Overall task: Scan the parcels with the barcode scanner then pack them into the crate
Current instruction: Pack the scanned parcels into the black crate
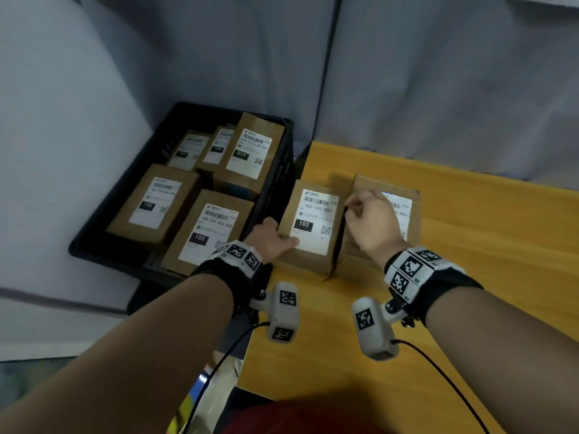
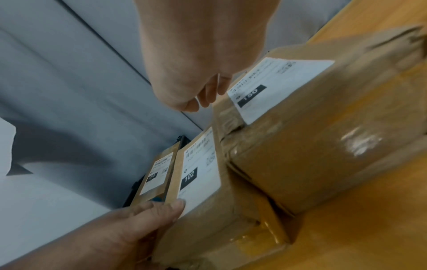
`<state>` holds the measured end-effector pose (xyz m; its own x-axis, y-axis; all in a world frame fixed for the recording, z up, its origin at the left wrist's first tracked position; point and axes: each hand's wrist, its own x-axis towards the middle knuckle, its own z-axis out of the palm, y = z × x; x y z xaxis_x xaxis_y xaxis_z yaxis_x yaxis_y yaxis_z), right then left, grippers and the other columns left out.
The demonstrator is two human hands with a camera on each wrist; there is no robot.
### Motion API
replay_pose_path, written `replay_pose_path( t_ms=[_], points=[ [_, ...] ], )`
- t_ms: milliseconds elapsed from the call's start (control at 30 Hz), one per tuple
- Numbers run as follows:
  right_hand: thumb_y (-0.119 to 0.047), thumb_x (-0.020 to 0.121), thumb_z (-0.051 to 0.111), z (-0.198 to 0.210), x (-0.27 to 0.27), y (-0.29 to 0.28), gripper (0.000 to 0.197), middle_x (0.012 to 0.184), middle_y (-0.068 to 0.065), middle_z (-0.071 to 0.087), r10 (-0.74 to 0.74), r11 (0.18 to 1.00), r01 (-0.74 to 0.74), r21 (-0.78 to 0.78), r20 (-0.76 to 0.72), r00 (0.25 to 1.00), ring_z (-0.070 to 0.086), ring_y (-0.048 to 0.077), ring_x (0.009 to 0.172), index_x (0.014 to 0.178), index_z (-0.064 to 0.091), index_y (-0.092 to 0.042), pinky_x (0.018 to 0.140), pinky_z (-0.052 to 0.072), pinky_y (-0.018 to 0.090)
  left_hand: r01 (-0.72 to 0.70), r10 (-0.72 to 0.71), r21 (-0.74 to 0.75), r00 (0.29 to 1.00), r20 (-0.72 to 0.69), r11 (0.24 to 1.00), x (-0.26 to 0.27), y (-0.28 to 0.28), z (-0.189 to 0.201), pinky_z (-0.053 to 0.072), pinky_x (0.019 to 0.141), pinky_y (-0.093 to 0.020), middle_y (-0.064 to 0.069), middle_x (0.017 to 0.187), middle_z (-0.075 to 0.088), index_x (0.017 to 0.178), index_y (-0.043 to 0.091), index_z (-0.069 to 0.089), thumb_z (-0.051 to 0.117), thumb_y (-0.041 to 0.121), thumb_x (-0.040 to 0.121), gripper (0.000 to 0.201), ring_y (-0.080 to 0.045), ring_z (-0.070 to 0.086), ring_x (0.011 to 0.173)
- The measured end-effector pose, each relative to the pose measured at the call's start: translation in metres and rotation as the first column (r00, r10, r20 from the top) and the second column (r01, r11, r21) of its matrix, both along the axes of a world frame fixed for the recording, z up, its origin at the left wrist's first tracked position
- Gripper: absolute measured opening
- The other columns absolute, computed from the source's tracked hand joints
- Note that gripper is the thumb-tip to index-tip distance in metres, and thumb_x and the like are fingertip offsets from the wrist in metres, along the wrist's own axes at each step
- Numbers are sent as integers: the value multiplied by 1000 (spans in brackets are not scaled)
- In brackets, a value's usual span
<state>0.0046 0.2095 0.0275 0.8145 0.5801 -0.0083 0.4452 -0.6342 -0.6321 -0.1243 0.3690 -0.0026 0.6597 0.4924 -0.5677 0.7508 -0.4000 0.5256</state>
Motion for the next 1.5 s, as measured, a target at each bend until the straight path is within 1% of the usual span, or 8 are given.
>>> replay_pose_path(
  t_ms=[233,533,700,833,933,1233,1400,1500],
  points=[
    [-3,86,52,-13,-7,-16,25,102,7,61,3,999,0,37,-68,998,58,23,95,108,62,-10,88,48,35,-327,333,-368,942,-49,870,-7,-21,-23,48,93,-40,-7,133,54,141,13,39,70,56,76,84,-27,54,117],
    [-16,88,58,-15,-17,-16,39,114,13,61,14,998,-10,55,-76,997,58,28,106,126,57,-6,94,46,36,-314,375,-425,925,67,849,-28,-32,-30,56,83,-39,-2,129,53,138,17,38,67,51,82,72,-23,55,114],
    [-52,85,59,-8,-24,0,78,149,13,38,-45,994,46,-96,13,999,31,31,139,146,36,-8,115,21,39,-381,513,-478,839,181,791,-38,-33,-30,55,92,-40,-8,126,53,127,9,42,65,40,87,55,-24,57,112],
    [-87,54,58,2,-28,17,123,158,1,23,-32,988,87,125,-389,921,23,24,145,152,10,-31,117,24,49,-392,690,-638,651,316,663,-41,-16,-5,54,92,-38,-13,107,53,94,8,46,55,19,96,14,-24,58,102],
    [-74,58,73,12,-36,38,112,153,-5,29,121,975,-5,222,-513,850,32,17,139,148,11,-48,115,29,45,-324,653,-641,656,378,696,-43,2,19,55,87,-29,-7,98,54,89,10,46,52,12,97,10,-18,58,96],
    [-32,83,74,32,-57,126,78,117,-16,61,200,875,188,446,-686,700,60,8,110,147,28,-35,99,48,33,-302,524,-444,647,554,844,-77,96,71,52,90,-38,-10,106,66,114,13,58,50,7,97,19,-23,65,98],
    [-24,94,58,37,-74,200,72,120,-19,59,315,888,78,453,-722,616,61,-2,98,147,18,-51,75,50,21,-330,615,-554,633,471,764,-91,168,87,55,80,-24,11,110,70,116,32,63,45,45,98,28,-6,66,101],
    [-36,92,60,37,-78,251,73,123,-16,55,314,897,59,438,-725,613,56,2,103,146,15,-56,80,50,28,-369,597,-529,716,363,764,-93,218,82,48,91,-39,9,129,60,130,45,53,66,62,71,62,-17,58,116]
  ],
)
